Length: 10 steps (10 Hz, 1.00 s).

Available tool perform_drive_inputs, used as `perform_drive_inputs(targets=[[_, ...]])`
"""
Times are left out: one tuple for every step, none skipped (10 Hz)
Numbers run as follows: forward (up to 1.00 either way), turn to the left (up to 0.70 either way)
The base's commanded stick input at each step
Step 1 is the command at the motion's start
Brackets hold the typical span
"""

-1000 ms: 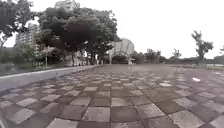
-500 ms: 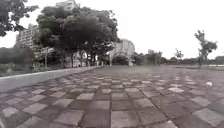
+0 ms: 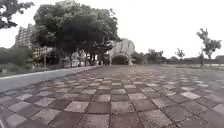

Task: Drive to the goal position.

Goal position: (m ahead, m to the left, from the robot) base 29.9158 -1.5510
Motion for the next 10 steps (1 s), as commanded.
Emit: perform_drive_inputs(targets=[[1.00, 0.00], [1.00, 0.00], [1.00, 0.00], [1.00, 0.00], [1.00, 0.00], [1.00, 0.00], [1.00, 0.00], [1.00, 0.00], [1.00, 0.00], [1.00, 0.00]])
